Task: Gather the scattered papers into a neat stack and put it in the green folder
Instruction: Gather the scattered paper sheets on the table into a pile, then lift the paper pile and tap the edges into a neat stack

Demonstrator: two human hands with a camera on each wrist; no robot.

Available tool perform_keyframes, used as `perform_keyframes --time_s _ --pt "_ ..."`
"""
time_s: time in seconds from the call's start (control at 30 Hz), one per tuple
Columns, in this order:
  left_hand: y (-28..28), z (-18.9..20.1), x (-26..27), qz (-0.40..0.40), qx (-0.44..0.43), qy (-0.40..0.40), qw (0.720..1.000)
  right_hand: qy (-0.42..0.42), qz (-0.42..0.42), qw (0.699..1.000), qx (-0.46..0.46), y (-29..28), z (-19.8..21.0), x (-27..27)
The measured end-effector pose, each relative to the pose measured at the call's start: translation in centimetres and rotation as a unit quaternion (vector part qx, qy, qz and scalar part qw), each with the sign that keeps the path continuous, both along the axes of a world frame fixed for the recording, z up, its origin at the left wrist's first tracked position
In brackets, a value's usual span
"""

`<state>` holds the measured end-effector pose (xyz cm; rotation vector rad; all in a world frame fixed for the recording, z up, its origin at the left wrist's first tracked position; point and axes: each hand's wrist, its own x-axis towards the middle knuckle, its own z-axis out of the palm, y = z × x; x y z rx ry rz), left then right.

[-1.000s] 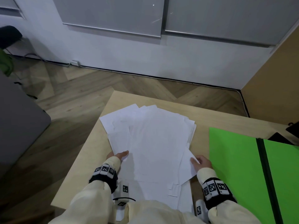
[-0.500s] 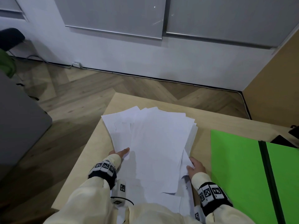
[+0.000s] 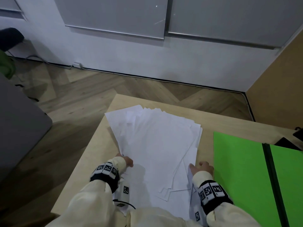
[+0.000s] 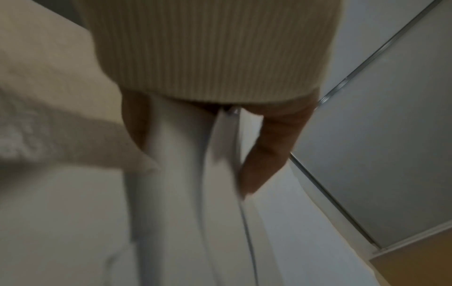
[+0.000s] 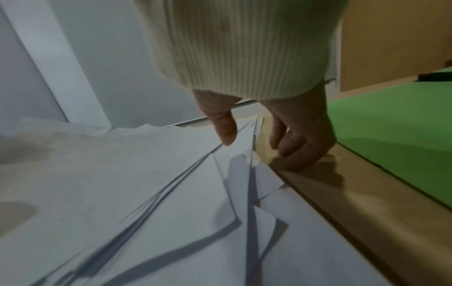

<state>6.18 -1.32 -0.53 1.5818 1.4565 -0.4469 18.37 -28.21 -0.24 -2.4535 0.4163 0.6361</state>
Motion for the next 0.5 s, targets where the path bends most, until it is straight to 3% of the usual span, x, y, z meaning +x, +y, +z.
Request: perform_keyframes --time_s 0.07,0.13,0.27,0.5 --pt "-0.3 0.4 0.5 -0.02 -0.062 -0.032 0.997 0.052 0.0 0.997 0.057 0.4 0.0 0.7" --pt "-0.4 0.1 0.9 0.027 -0.041 -0.065 0.997 0.08 0.014 0.992 0.095 0.8 0.0 1.0" --pt "-0.3 0.5 0.6 -0.018 0.042 -0.076 0.996 0.083 0.001 0.99 0.11 0.8 -0.2 1.3" --pt "1.4 1.5 -1.6 0.026 -0.026 -0.197 0.98 0.086 -0.043 0.989 0.114 0.5 0.8 0.8"
